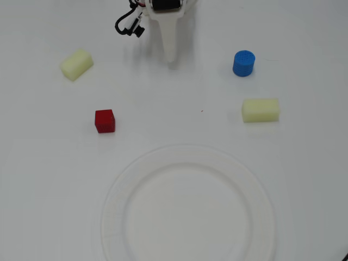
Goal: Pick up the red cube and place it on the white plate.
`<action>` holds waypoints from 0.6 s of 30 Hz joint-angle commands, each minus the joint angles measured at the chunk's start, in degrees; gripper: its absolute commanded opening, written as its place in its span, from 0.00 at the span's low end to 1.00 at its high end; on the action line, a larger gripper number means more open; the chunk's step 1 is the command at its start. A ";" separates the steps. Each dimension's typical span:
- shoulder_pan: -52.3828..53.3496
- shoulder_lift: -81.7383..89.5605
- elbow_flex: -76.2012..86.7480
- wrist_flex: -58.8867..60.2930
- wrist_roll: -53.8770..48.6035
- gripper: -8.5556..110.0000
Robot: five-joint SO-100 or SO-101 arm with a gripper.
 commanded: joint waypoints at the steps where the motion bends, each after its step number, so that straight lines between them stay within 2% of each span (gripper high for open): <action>1: -0.26 0.35 0.35 -0.62 0.09 0.07; 14: -0.18 0.35 0.35 -0.62 0.79 0.07; 18: 3.96 0.26 -2.37 -2.55 2.29 0.07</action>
